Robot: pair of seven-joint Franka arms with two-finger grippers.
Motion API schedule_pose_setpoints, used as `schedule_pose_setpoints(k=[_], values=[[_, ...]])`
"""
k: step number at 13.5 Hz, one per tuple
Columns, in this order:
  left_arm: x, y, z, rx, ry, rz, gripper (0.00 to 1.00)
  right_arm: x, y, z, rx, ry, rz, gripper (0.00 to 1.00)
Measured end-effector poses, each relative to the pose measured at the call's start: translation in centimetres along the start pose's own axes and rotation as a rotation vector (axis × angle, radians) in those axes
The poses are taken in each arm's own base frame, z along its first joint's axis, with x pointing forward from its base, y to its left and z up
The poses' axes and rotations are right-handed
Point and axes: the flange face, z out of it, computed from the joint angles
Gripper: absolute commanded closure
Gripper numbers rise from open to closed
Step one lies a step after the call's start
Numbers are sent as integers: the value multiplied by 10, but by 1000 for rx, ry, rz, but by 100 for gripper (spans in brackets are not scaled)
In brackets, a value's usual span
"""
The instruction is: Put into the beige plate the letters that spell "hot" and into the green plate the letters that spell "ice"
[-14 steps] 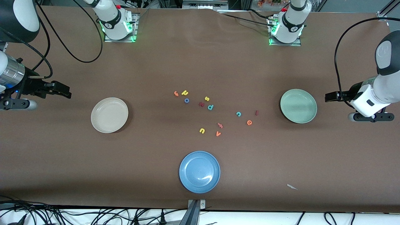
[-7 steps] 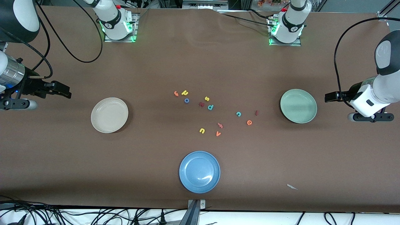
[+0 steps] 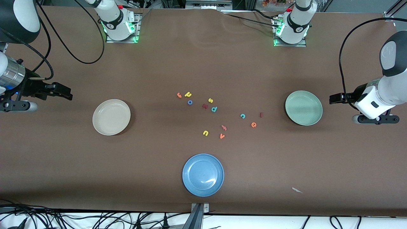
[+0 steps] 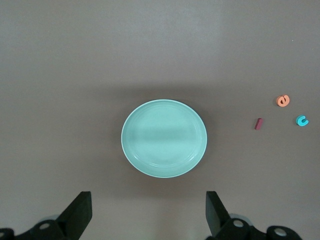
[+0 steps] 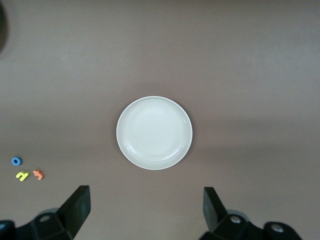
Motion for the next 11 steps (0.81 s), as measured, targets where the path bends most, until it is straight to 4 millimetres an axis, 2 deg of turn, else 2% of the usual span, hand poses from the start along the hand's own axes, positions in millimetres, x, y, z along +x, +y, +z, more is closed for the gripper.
schedule_pose_setpoints(k=[7,11], values=[[0,2,0,1,0,3,0,0,1,0,0,0,2,0],[0,20,1,6,-1,5,0,0,2,0,0,0,2,0]])
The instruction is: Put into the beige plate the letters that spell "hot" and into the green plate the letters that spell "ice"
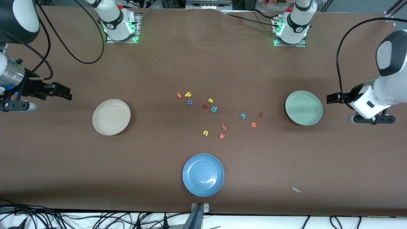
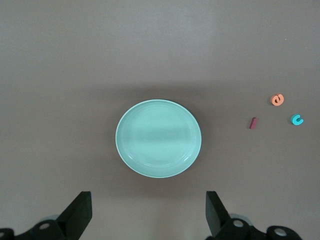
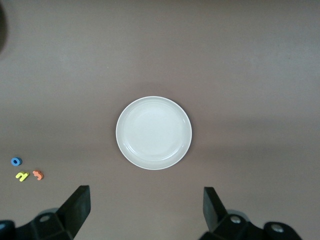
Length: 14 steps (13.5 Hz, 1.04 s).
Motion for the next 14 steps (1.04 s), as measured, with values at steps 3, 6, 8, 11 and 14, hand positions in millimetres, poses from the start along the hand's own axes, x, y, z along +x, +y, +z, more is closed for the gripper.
schedule_pose_setpoints(k=[3,6,8,11,14], values=[[3,29,7,-31,-11,-19,1,0,1,0,0,0,1,0],[13,50,20,-113,-9,-96,2,0,1,0,0,0,2,0],[22,76,38,-106,-20,-145,2,0,2,1,0,-1,3,0],[33,142,89,-84,3,-197,2,1,2,2,0,-2,3,0],[35,168,141,-88,65,-196,2,1,2,2,0,-2,4,0]])
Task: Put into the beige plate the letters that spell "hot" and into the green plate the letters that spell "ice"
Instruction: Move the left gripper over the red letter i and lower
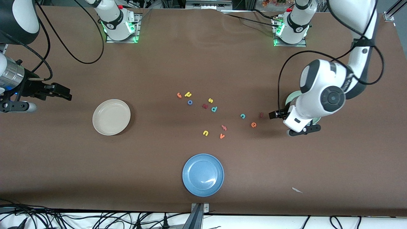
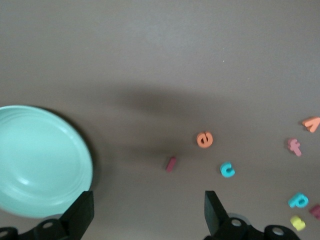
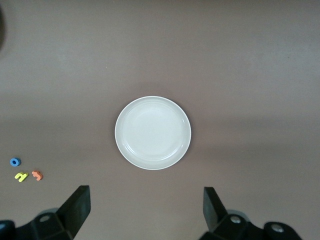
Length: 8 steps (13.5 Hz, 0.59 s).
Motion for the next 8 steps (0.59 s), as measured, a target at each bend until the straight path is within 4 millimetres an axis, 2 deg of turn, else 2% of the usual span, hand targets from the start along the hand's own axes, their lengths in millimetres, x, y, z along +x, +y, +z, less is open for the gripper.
schedule_pose_setpoints(k=[4,6,8], values=[[-15,-1,63,-10,59,8,2,0,0,1,0,-1,0,0],[-18,-4,83,0,47,7,2,0,0,1,0,-1,0,0],[-16,-5,96,4,44,4,4,0,1,1,0,-1,1,0]])
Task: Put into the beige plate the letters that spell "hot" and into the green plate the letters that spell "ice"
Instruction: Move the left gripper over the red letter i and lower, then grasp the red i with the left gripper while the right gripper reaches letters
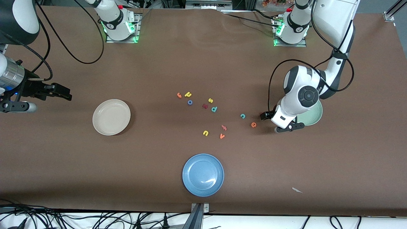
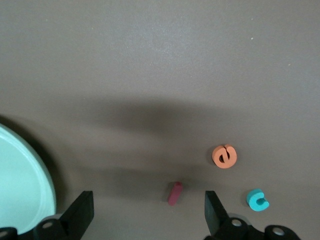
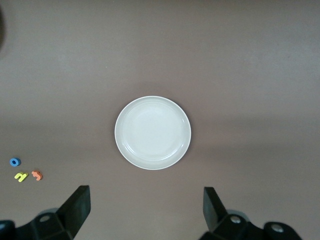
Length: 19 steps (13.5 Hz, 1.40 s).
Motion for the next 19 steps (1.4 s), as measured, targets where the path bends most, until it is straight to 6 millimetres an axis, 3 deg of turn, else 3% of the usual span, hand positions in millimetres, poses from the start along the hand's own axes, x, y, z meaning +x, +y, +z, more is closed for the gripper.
schedule_pose_setpoints(k=[4,8,12,14,17,19], values=[[1,-1,26,11,-13,-1,5,0,5,1,0,-3,9,0],[-7,16,47,17,-14,19,8,0,16,2,-2,-8,28,0],[-16,31,57,12,0,3,22,-2,27,5,-3,-30,48,0],[-20,28,65,3,27,-3,26,-2,26,5,-2,-33,45,0],[-22,22,69,-3,43,-10,48,-8,25,4,-2,-64,41,0],[-21,23,66,-6,48,-12,49,-9,16,3,-2,-70,28,0]])
